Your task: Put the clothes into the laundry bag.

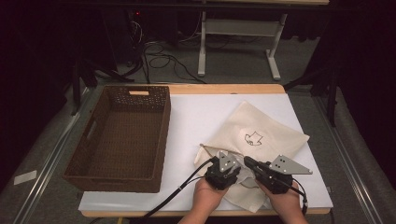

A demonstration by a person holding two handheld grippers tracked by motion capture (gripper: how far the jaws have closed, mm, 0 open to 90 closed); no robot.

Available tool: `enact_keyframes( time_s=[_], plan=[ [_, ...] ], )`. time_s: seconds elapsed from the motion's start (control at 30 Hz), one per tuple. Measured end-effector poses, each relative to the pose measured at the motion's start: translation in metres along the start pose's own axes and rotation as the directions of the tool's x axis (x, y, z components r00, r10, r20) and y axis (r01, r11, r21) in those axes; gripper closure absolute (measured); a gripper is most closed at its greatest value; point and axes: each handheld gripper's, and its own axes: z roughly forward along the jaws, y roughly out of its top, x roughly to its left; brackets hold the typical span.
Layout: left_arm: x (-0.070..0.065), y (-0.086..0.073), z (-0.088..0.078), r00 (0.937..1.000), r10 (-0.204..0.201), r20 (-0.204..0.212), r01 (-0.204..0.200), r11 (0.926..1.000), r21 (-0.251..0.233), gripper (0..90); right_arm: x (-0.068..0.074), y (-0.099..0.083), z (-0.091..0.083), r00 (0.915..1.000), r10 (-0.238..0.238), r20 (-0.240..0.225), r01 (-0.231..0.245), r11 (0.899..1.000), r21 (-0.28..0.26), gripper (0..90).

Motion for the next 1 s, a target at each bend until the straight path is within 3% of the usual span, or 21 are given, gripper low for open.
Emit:
enact_keyframes(
  time_s=[0.07, 0.23, 0.47, 0.6, 0.73, 0.93, 1.0],
  plan=[
    [0.001, -0.003, -0.005, 1.0000, -0.001, -0.006, 0.001, 0.9999, -0.010, 54.1, 0.000, 0.000, 0.000, 1.0000, 0.004, 0.001, -0.004, 1.000, -0.001, 89.1],
    [0.005, -0.014, -0.022, 0.9998, -0.015, -0.009, 0.015, 0.9996, -0.025, 42.4, 0.001, 0.000, 0.002, 1.0000, -0.006, 0.003, 0.006, 1.000, 0.003, 89.0],
    [0.012, -0.032, -0.033, 0.9997, -0.014, -0.018, 0.014, 0.9995, 0.028, 31.5, 0.002, -0.001, 0.001, 1.0000, -0.004, 0.006, 0.004, 1.000, 0.003, 89.0],
    [0.013, -0.032, -0.031, 0.9998, -0.009, 0.015, 0.008, 0.9986, 0.051, 33.9, 0.003, -0.001, 0.002, 0.9999, -0.006, 0.009, 0.005, 1.000, 0.010, 89.0],
    [0.008, -0.030, -0.025, 0.9992, 0.035, 0.018, -0.037, 0.9942, 0.101, 34.1, 0.002, -0.001, 0.002, 1.0000, -0.006, 0.007, 0.006, 1.000, 0.008, 89.0],
    [-0.001, -0.028, -0.021, 0.9958, 0.091, 0.012, -0.092, 0.9892, 0.115, 54.9, 0.002, -0.002, 0.003, 0.9999, -0.012, 0.003, 0.012, 1.000, 0.010, 89.0],
    [-0.002, -0.028, -0.020, 0.9968, 0.073, 0.032, -0.076, 0.9912, 0.109, 66.8, 0.003, -0.002, 0.002, 1.0000, -0.008, 0.004, 0.008, 1.000, 0.013, 89.1]
  ],
)
